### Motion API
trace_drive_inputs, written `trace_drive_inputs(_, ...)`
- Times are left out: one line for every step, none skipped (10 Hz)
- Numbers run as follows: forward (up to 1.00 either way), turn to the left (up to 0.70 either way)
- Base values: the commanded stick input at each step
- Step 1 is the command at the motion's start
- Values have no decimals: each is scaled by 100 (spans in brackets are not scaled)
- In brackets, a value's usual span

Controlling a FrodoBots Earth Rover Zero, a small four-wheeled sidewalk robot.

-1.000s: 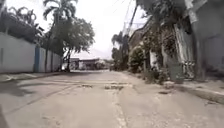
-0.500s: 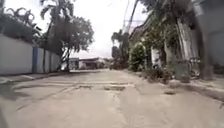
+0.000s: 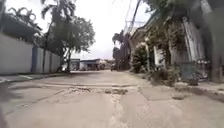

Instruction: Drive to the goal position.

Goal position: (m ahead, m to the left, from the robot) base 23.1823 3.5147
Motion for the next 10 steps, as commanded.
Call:
trace_drive_inputs(50,1)
trace_drive_inputs(50,1)
trace_drive_inputs(50,1)
trace_drive_inputs(50,1)
trace_drive_inputs(50,1)
trace_drive_inputs(50,1)
trace_drive_inputs(50,1)
trace_drive_inputs(50,1)
trace_drive_inputs(50,1)
trace_drive_inputs(50,1)
